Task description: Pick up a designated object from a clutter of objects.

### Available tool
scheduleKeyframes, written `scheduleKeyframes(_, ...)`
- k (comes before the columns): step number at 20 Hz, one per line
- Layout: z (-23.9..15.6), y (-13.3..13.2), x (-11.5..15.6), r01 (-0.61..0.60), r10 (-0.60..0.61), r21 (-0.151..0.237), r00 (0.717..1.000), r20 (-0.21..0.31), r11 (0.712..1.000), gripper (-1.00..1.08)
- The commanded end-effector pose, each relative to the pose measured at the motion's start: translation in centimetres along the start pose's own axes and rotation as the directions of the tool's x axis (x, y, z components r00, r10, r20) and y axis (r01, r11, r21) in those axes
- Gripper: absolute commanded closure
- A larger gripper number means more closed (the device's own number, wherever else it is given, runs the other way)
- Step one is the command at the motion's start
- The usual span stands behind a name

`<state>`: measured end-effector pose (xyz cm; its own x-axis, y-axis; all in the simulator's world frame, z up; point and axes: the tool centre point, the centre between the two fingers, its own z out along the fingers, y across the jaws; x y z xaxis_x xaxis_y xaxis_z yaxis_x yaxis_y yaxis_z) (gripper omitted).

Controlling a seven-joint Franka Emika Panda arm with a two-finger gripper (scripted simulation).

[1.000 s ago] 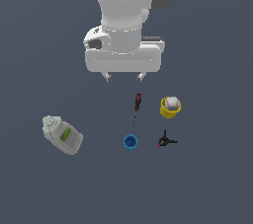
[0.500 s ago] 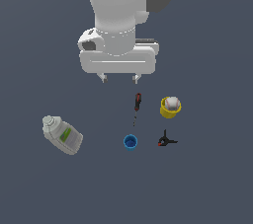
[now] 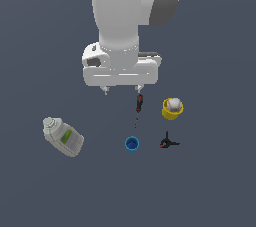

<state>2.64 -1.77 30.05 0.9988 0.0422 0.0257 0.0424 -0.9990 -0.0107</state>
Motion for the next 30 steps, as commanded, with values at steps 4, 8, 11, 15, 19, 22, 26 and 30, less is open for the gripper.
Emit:
scheduleKeyframes(4, 3.2, -0.3, 1.9, 0.114, -0.114, -0.008, 0.993, 0.007, 0.993, -0.92)
scheduleKeyframes(8, 6.6, -0.7, 3.7, 0.226, -0.226, -0.012, 0.974, 0.014, 0.974, -0.92)
scheduleKeyframes(11, 9.5, -1.1, 4.9, 0.316, -0.315, -0.012, 0.949, 0.019, 0.949, -0.92)
scheduleKeyframes(15, 13.4, -1.6, 6.2, 0.426, -0.425, -0.008, 0.905, 0.024, 0.905, -0.92)
scheduleKeyframes(19, 16.6, -2.2, 7.0, 0.509, -0.509, -0.003, 0.86, 0.027, 0.861, -0.92)
scheduleKeyframes(22, 18.5, -2.5, 7.4, 0.555, -0.555, 0.001, 0.831, 0.027, 0.832, -0.92)
scheduleKeyframes(26, 20.2, -2.8, 7.7, 0.596, -0.596, 0.005, 0.802, 0.027, 0.803, -0.92)
scheduleKeyframes(30, 21.1, -2.9, 7.8, 0.616, -0.616, 0.007, 0.787, 0.027, 0.788, -0.92)
